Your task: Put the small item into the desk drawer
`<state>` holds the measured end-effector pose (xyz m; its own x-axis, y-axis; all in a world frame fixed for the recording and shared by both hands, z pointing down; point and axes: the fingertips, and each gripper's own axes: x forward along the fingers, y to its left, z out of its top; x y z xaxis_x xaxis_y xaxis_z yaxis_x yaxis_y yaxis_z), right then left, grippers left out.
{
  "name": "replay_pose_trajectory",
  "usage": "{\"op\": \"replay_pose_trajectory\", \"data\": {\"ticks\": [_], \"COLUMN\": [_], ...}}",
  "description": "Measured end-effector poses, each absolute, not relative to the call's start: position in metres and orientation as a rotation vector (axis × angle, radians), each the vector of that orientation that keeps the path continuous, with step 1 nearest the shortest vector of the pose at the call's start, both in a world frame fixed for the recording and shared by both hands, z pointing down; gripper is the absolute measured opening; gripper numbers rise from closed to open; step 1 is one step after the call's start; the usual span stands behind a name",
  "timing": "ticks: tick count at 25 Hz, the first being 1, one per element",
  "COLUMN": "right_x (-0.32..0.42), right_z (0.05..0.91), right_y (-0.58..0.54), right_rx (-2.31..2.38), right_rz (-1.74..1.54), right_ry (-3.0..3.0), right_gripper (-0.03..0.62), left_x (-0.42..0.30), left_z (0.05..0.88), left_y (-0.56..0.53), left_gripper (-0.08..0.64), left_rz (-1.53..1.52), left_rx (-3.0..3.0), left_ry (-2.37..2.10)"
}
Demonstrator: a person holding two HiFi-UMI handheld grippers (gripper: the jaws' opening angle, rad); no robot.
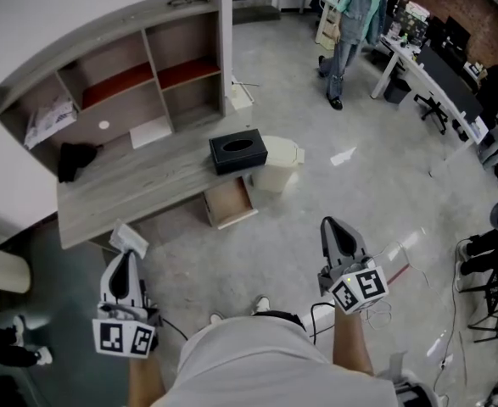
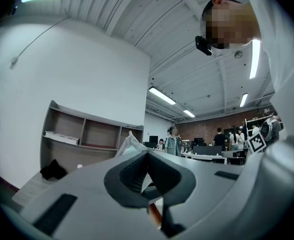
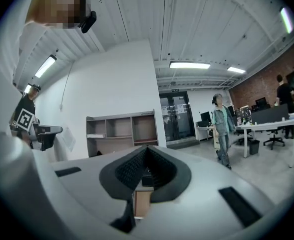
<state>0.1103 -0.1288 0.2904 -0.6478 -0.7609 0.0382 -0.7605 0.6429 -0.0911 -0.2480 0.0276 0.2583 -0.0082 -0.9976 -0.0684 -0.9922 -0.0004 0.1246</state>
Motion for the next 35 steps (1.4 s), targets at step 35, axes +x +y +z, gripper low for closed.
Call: {"op": "replay_pose_trajectory", "data": {"ticks": [35], "right_x": [0.078], "right_z": [0.312], "right_y": [-0.094], "right_rx": [-1.195], "right_rz": [-0.183], "right_ry": [2.982], "right_gripper": [0.021], "left_x": [-0.219], "left_z": [0.281], "left_y": [0.027], "left_gripper": [0.018], "left_rz": [-0.169], "left_rx": [2.228], "left_ry": [-2.085]}}
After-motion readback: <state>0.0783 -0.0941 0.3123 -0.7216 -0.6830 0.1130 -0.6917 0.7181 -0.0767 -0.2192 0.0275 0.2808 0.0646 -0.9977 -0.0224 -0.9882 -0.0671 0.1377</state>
